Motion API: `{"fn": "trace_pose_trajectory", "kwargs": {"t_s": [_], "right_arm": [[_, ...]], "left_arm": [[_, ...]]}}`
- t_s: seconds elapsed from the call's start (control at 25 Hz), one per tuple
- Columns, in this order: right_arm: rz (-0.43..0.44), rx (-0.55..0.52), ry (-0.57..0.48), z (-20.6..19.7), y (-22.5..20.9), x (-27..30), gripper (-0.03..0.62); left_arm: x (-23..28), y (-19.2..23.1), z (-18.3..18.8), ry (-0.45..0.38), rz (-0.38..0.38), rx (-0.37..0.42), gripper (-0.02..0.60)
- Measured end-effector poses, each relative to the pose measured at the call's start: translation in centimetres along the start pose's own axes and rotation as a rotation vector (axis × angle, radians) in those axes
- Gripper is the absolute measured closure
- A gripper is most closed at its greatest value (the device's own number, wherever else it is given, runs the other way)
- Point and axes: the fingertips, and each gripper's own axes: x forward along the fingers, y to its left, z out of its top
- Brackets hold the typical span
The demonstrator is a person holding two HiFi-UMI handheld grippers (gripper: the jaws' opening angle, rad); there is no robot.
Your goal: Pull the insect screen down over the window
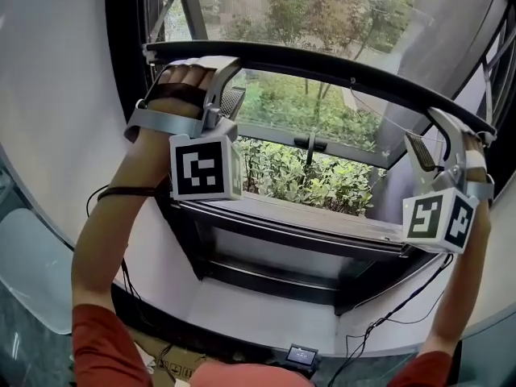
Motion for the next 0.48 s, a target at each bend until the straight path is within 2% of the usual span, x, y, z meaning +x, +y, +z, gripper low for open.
{"fn": "trace_pose_trajectory", "kwargs": {"t_s": [0.36, 0.48], "right_arm": [[0.043, 0.073, -0.028, 1.6, 0.6, -0.8, 0.362], [0.048, 0.058, -0.011, 1.8, 0.7, -1.1, 0.362]], "left_arm": [[-1.2, -1.3, -1.2, 0.007, -0.049, -0.022, 0.356], [-1.5, -1.3, -1.3, 0.000, -0.053, -0.032, 0.354]]}}
